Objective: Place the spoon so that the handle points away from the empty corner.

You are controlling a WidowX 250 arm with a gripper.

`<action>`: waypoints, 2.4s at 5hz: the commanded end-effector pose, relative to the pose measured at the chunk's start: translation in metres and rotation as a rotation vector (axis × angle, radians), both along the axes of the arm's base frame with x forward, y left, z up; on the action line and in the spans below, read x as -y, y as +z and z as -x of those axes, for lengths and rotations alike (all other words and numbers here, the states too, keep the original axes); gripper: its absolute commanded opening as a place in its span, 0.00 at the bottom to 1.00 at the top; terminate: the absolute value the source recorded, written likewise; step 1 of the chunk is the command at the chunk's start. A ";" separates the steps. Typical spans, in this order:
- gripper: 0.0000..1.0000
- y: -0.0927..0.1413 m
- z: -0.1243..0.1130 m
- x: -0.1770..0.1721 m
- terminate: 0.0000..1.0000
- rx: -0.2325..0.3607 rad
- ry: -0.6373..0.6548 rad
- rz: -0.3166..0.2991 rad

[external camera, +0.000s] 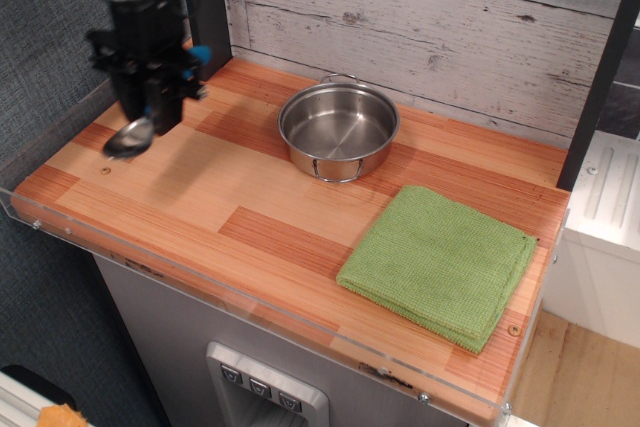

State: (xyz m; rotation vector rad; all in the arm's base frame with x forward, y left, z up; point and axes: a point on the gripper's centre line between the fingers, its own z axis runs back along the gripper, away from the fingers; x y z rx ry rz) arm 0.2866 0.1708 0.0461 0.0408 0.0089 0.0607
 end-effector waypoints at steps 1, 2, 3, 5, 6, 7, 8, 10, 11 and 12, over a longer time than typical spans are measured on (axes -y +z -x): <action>0.00 -0.017 -0.014 -0.022 0.00 0.066 -0.031 0.009; 0.00 -0.025 -0.012 -0.029 0.00 0.048 -0.010 -0.007; 0.00 -0.028 -0.012 -0.029 0.00 0.040 -0.015 -0.005; 1.00 -0.028 -0.011 -0.031 0.00 0.037 0.011 -0.021; 1.00 -0.021 -0.009 -0.030 0.00 0.059 0.040 -0.014; 1.00 -0.007 -0.010 -0.026 0.00 0.096 0.057 -0.023; 1.00 0.015 -0.010 -0.017 0.00 0.101 0.097 -0.047; 1.00 0.044 -0.012 -0.008 0.00 0.121 0.172 -0.104; 1.00 0.046 -0.018 -0.005 0.00 0.101 0.251 -0.090; 1.00 0.054 -0.035 0.002 0.00 0.116 0.297 -0.054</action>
